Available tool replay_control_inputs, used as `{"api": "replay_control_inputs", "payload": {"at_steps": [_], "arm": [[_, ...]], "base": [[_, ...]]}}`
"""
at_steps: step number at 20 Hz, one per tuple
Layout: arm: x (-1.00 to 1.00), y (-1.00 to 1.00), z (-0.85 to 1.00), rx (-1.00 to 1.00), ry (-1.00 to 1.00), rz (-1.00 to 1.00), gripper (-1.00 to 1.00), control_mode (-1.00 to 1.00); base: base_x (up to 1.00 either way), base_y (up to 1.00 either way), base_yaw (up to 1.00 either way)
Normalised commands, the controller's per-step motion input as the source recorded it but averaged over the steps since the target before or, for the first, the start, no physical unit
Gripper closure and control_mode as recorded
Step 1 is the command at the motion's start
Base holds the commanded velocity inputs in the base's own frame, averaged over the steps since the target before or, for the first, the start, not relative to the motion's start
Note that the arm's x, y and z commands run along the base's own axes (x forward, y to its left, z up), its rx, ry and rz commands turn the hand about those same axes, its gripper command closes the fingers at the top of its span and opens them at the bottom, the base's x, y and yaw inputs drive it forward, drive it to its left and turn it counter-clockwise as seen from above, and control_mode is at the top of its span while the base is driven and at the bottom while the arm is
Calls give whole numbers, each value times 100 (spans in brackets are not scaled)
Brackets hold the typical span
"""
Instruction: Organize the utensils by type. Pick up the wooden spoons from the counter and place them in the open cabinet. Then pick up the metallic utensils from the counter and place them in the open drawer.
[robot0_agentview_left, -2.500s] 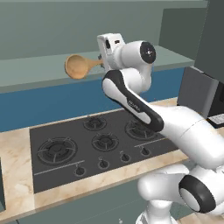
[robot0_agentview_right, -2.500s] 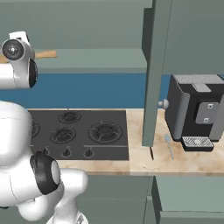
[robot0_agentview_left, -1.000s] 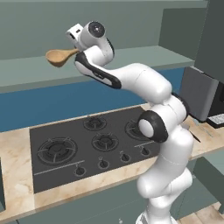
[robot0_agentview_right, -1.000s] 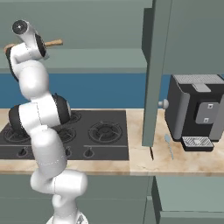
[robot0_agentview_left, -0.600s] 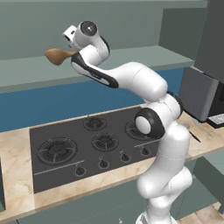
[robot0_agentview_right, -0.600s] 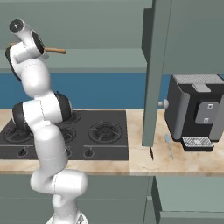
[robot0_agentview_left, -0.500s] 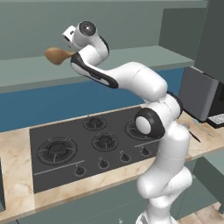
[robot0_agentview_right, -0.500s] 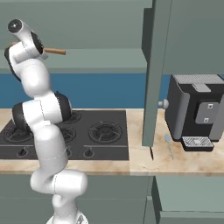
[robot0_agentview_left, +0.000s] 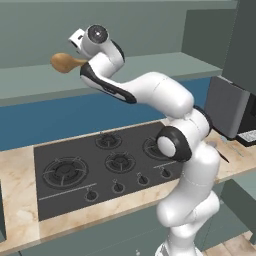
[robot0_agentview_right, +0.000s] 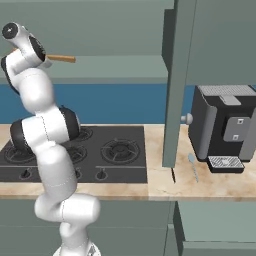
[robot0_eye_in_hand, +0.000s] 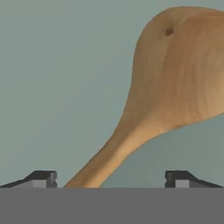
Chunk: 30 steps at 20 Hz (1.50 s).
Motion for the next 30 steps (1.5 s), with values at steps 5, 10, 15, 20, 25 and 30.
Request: {"api": "replay_control_inputs", "payload": {"at_steps": [5, 10, 15, 20, 25, 30], "arm": [[-35, -8, 0, 0, -14, 0, -100, -100], [-46, -17, 0, 0, -2, 0, -100, -100], [-46, -19, 1, 4, 0, 0, -100, -100], [-40, -28, 11, 9, 2, 0, -100, -100], [-48, -32, 5, 8, 0, 1, -100, -100], [-47, -25, 0, 2, 0, 4, -100, -100]], "base": [[0, 0, 0], [0, 0, 0], [0, 0, 0], [0, 0, 0], [0, 0, 0], [0, 0, 0]]}}
